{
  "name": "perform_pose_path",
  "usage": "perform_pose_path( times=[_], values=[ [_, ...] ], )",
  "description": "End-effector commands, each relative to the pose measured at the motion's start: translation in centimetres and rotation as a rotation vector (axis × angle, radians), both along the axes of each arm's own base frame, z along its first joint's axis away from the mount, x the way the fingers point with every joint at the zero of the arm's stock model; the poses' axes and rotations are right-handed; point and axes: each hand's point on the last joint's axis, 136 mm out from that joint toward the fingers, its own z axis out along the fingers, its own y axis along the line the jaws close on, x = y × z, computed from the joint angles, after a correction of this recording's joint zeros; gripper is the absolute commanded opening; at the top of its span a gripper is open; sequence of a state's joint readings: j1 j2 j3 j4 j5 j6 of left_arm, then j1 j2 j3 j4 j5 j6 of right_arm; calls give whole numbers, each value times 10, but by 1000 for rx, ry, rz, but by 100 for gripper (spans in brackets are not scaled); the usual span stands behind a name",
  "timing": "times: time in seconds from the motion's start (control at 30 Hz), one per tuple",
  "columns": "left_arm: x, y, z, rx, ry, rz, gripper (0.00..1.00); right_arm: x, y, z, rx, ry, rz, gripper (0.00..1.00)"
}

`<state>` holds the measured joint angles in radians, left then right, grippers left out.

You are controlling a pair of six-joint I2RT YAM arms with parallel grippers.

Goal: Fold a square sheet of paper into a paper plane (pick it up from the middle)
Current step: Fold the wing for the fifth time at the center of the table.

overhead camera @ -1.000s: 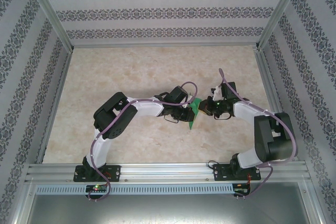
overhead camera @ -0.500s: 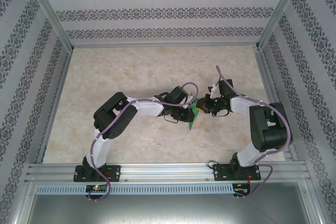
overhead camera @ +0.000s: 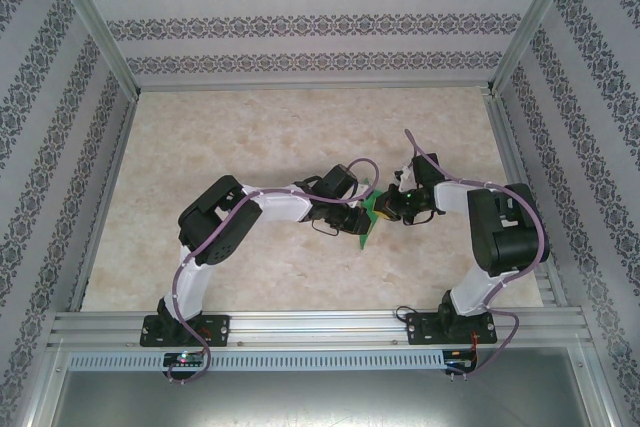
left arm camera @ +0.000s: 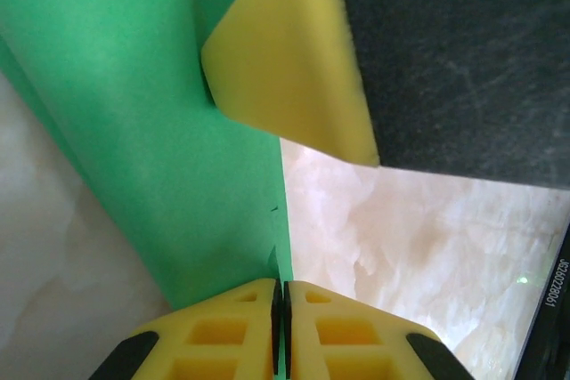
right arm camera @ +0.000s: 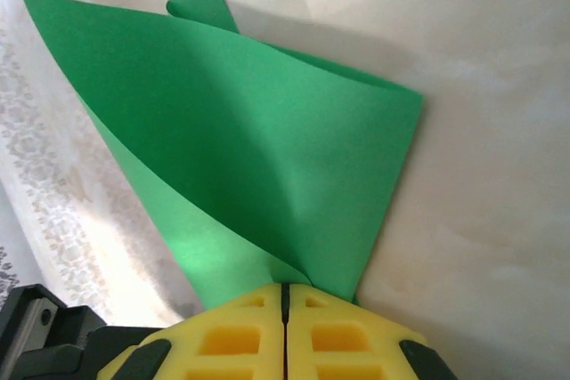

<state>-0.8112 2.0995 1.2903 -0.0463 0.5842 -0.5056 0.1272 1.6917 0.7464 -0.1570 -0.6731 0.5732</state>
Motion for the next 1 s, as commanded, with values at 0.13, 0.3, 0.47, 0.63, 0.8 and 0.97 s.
perform_pose_path(
  times=[0.13,0.3,0.47,0.63,0.8,0.97],
  values=[
    [-7,2,-1,25,35,-38,14,-5,-7,-16,-106,34,29,7],
    [-4,-2,17,-5,16,-40,16,-9,-13,-23,-169,57,35,7],
    [2,-2,39,-21,-25,-7,17,-17,-15,-29,-209,75,47,6],
    [18,9,46,26,-74,103,18,-19,-15,-32,-221,77,44,6],
    [15,9,49,-24,-37,164,18,-19,-16,-32,-226,74,39,6],
    [0,-1,41,-24,4,139,17,-19,-16,-32,-225,72,34,6]
  ],
)
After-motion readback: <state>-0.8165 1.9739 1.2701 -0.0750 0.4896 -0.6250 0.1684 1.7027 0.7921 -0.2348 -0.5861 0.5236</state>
